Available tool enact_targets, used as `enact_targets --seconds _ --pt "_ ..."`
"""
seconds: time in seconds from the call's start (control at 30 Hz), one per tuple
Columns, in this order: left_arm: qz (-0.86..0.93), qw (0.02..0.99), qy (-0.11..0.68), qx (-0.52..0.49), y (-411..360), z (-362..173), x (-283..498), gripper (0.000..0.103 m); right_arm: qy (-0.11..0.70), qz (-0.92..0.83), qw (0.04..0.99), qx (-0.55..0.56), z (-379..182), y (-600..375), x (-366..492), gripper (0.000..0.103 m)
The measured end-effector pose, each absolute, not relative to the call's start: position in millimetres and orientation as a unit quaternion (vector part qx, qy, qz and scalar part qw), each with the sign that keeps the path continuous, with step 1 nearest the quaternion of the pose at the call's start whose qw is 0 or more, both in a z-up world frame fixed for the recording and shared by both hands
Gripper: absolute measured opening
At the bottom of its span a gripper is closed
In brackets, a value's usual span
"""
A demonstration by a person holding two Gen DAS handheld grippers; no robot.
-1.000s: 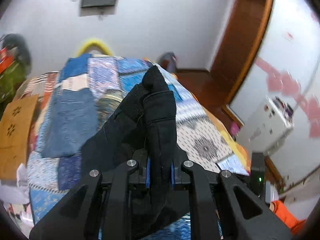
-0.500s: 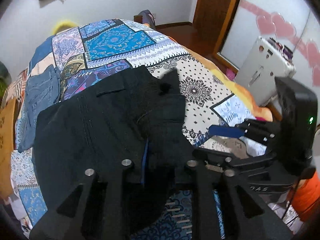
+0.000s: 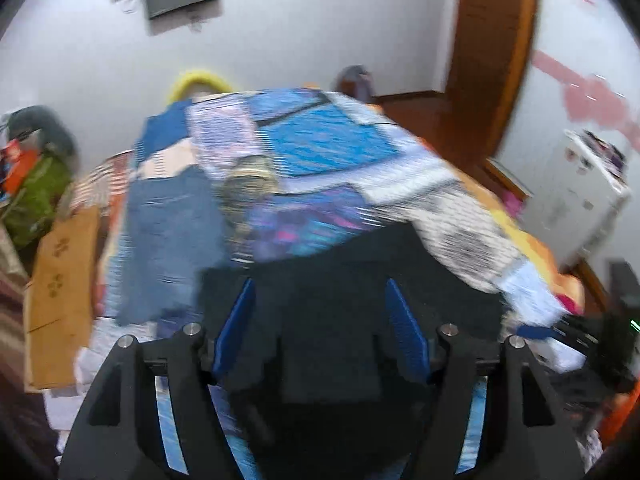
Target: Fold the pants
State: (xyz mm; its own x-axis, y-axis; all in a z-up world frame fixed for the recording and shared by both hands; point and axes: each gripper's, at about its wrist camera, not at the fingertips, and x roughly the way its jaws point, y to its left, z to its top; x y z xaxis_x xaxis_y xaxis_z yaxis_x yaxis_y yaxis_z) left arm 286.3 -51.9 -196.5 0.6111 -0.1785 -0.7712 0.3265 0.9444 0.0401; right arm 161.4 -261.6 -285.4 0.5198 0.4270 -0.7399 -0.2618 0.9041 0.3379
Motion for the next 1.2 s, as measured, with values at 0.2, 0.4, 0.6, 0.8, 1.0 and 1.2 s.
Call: enact_targets --seconds 0.2,0.4,0.6,0.8,1.0,1.2 --pt "-0.073 0.873 0.466 0.12 -6.7 -242.1 366.5 0.067 0.459 0.221 0.855 0.098 -295.0 -245.4 161.5 0.05" --pt "-0.05 0.834 0.525 0.159 13.1 -307.1 409.3 0.068 0.461 0.219 0.855 0.097 -300.4 -238.8 177.9 0.049" --pt "-0.058 0.829 0.536 0.146 39.8 -321.5 385.5 0.068 0.462 0.19 0.864 0.065 -302.1 -250.8 211.9 0.049" --pt "-0.079 0.837 0.52 0.153 39.2 -309.1 305.0 0.068 0.449 0.126 0.882 0.062 -295.5 -279.2 243.0 0.049" --pt "-0.108 0.845 0.516 0.094 27.7 -297.5 238.4 0.068 0.417 0.121 0.899 0.058 -265.4 -286.6 225.9 0.049" --pt "-0.079 0.862 0.478 0.147 9.7 -280.9 208.2 0.067 0.401 0.156 0.901 0.05 -246.2 -271.7 209.1 0.049"
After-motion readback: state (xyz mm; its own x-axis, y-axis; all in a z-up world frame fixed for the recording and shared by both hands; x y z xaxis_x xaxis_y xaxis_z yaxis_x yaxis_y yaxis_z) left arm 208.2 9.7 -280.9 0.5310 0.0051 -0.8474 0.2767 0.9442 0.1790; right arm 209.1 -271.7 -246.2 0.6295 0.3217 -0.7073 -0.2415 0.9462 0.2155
